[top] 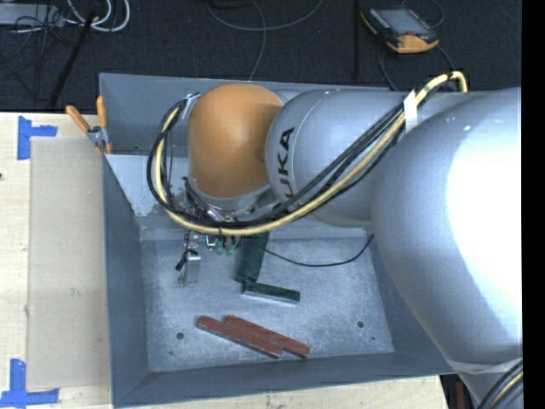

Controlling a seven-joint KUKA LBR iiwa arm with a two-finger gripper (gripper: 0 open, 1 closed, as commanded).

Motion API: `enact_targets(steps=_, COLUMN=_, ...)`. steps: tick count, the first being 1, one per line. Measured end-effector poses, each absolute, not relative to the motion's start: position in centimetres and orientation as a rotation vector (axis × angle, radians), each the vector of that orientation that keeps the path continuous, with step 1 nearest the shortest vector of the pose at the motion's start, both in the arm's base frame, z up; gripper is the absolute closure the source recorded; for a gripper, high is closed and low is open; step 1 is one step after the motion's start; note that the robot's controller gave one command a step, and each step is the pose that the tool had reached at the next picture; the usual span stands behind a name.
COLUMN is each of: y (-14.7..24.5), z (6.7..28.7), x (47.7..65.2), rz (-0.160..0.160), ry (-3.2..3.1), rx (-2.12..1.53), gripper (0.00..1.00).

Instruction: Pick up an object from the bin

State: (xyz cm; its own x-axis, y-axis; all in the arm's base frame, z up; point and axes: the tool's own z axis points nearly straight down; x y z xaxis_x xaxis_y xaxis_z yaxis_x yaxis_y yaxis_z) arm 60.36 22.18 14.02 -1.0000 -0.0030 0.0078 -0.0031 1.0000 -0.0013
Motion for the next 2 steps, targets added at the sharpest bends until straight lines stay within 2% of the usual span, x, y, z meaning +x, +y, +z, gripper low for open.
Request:
enact_targets(steps=1, y=16.4, z=10.1, x=53.8, rz=0.008, ry=-3.13, rx=0.039, gripper=0.0)
enact_targets(steps=2, y=12.4, z=7.0, x=47.4, rz=-0.003, ry=-3.146, rx=0.055, gripper=0.0)
